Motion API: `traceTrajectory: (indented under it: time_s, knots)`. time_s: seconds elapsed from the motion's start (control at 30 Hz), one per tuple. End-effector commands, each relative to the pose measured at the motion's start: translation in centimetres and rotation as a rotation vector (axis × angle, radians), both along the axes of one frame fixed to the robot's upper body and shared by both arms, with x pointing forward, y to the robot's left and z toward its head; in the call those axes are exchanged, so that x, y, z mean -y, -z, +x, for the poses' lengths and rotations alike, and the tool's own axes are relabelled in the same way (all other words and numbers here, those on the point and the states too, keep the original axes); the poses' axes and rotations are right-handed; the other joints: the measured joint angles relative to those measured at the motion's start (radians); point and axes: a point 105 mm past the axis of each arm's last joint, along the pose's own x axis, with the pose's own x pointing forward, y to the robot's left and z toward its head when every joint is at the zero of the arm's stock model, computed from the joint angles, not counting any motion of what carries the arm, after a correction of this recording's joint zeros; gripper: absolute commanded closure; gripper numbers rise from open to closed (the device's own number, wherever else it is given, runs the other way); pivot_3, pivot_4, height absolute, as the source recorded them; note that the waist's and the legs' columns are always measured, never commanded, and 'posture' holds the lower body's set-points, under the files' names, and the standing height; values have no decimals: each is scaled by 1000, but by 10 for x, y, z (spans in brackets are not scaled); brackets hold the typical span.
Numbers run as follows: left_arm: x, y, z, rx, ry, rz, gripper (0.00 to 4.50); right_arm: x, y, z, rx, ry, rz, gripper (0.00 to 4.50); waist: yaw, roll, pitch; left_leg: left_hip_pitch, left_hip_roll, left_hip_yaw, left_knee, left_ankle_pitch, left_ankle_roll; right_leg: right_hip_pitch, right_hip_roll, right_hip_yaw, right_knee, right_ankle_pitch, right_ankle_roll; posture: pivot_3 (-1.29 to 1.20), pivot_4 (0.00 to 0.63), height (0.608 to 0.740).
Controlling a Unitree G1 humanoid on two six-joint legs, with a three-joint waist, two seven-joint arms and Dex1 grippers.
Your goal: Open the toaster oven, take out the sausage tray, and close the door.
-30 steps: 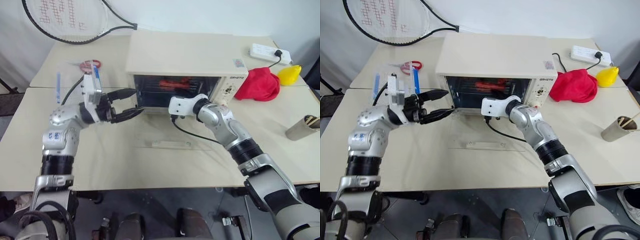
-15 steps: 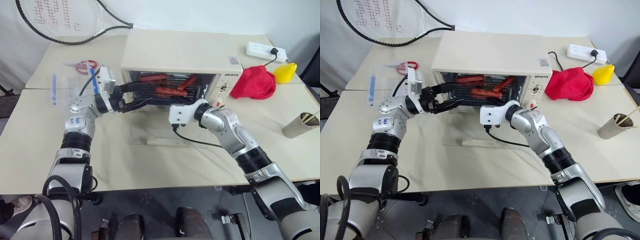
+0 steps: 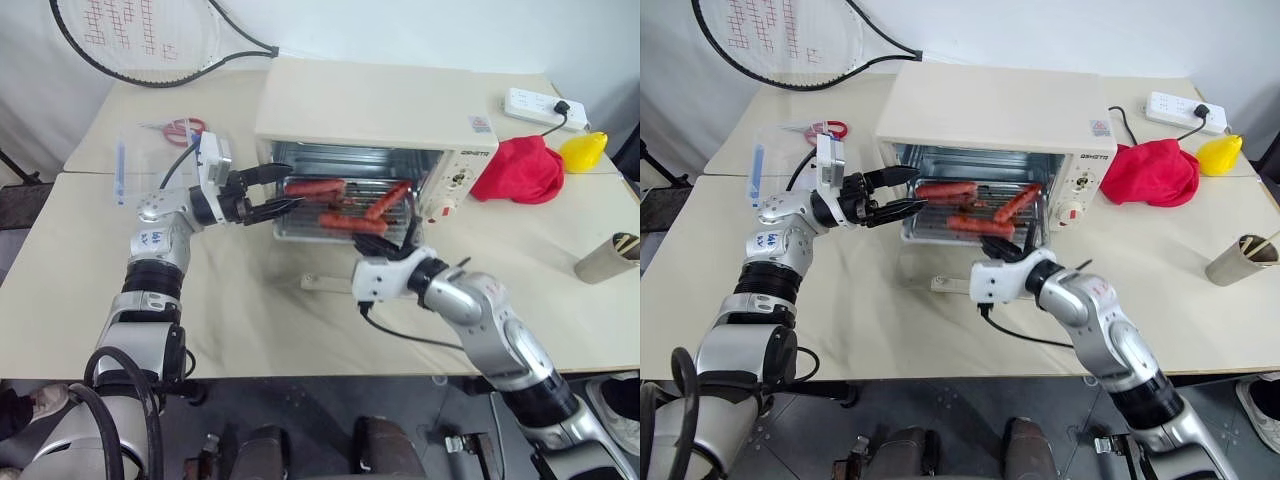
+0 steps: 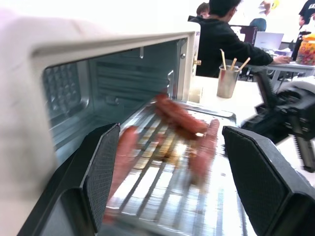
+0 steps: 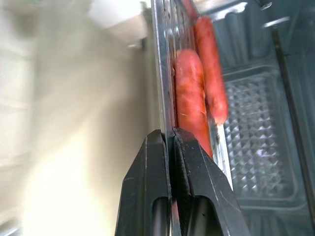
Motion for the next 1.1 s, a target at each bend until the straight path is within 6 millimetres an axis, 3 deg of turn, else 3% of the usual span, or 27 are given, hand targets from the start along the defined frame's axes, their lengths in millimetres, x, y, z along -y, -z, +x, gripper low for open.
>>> traceTrajectory:
  time_s: [0.03, 0.43, 0.57, 0.8, 1.1]
  knots:
    - [-3, -12, -2, 47, 10, 13, 952, 11, -19, -12, 77, 21, 16, 4490, 6, 0, 0, 0, 0, 0, 1, 0, 0, 1, 0, 0, 0, 0, 0, 0, 150, 740]
    - [-23, -4, -9, -38, -18, -10, 952, 20, -16, -30, 121, -1, -36, 4490, 22, 0, 0, -1, 0, -1, 3, 0, 0, 1, 0, -1, 1, 0, -1, 0, 150, 740]
    - [-41, 17, -38, -437, -23, -31, 952, 20, -10, -40, 114, -49, -55, 4490, 12, 0, 0, -1, 0, -2, 2, 0, 0, 1, 0, -1, 1, 0, -1, 0, 150, 740]
    - [-29, 21, -84, -821, 26, -39, 952, 20, -13, -44, 135, -99, -76, 4490, 20, 0, 0, 0, 1, -5, 7, 0, 0, 3, -1, -1, 3, 1, -1, 0, 150, 740]
    - [-4, 26, -95, -961, 13, -138, 952, 10, -22, -40, 171, -159, -70, 4490, 21, 0, 0, 0, -1, -8, 8, 0, 0, 3, -3, -2, 7, 1, -1, 0, 150, 740]
